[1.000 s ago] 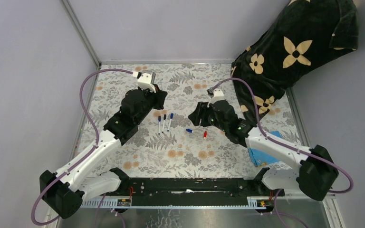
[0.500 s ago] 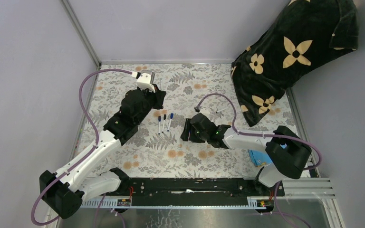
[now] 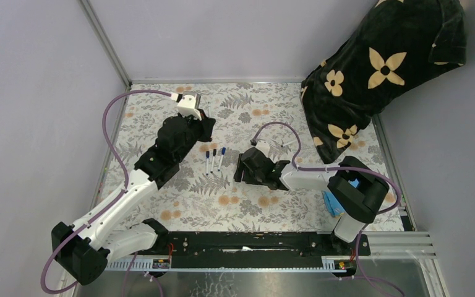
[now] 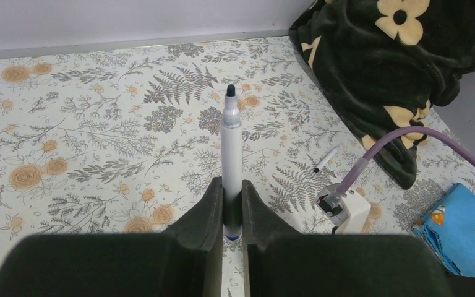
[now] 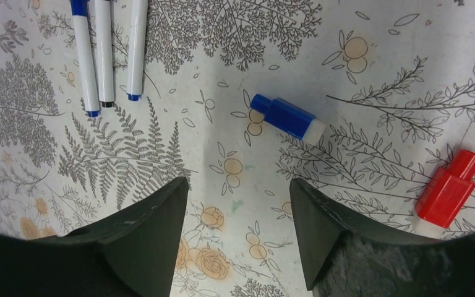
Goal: Insert the pens into the pen caps
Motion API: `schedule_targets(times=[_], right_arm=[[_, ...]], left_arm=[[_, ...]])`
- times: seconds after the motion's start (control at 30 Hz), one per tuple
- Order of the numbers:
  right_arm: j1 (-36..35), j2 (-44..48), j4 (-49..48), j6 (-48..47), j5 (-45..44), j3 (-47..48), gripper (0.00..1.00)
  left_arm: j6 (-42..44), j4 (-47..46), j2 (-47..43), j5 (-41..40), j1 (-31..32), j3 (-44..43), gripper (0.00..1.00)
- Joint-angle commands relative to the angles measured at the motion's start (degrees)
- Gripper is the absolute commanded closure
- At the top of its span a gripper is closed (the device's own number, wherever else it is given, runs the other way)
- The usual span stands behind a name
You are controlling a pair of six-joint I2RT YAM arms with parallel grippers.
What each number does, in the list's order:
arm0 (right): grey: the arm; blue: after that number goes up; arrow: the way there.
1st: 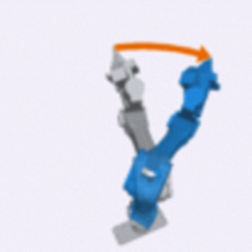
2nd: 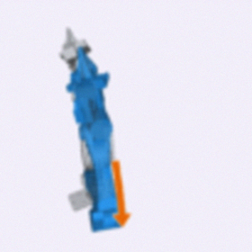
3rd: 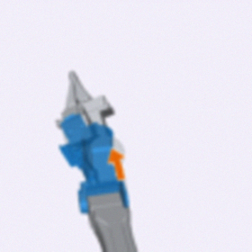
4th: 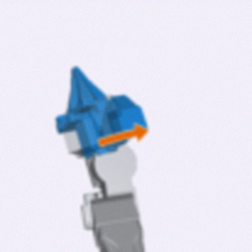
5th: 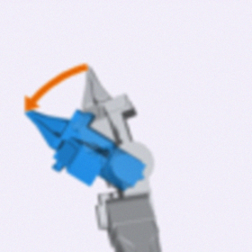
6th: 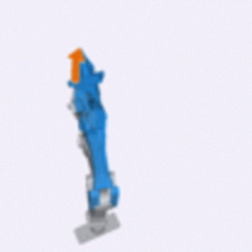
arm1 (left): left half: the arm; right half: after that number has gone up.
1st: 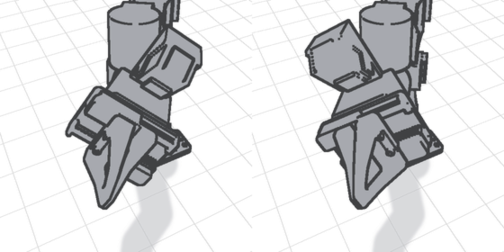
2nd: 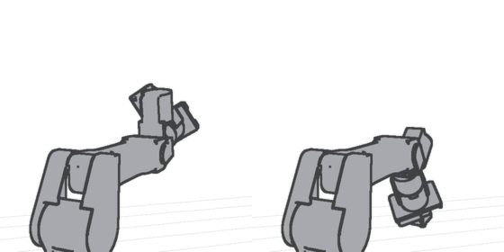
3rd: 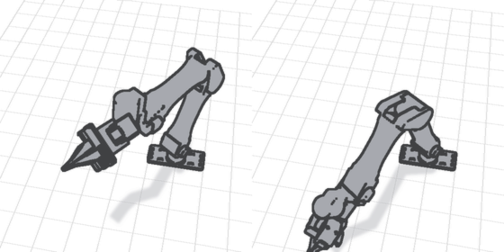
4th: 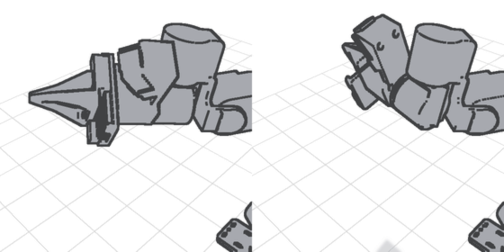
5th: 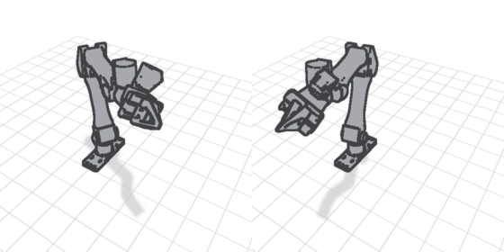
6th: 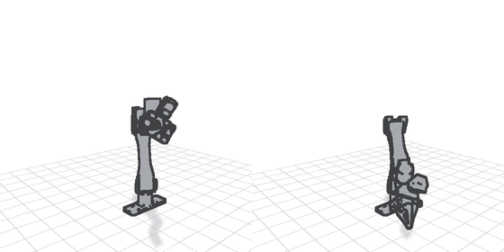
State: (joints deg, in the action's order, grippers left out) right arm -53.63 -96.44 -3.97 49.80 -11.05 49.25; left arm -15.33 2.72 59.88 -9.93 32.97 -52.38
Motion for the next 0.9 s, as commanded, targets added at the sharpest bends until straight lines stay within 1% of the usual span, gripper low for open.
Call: schedule_targets(times=[0.0, 0.2, 0.4, 0.6, 0.87], right_arm=[[-0.16, -1.99, 0.40, 0.70, -4.64, 3.85, 0.31], [0.77, -4.74, 1.33, 0.03, -5.87, 5.51, 0.30], [2.03, -5.95, 5.64, -1.97, -9.14, 7.58, 0.30], [4.12, -7.43, 4.79, -3.52, -7.60, 8.71, 0.30], [5.11, -10.62, 6.60, -7.51, -3.31, 13.76, 0.41]], left_arm=[[0.06, -0.70, 0.08, -0.41, -0.53, -0.62, 1.00], [0.04, -0.65, 0.16, -0.31, -0.63, -0.62, 1.00], [0.04, -0.60, 0.15, -0.17, -0.70, -0.62, 1.00], [0.04, -0.61, 0.15, -0.07, -0.72, -0.62, 1.00], [0.04, -0.52, 0.24, -0.09, -0.72, -0.62, 1.00]])
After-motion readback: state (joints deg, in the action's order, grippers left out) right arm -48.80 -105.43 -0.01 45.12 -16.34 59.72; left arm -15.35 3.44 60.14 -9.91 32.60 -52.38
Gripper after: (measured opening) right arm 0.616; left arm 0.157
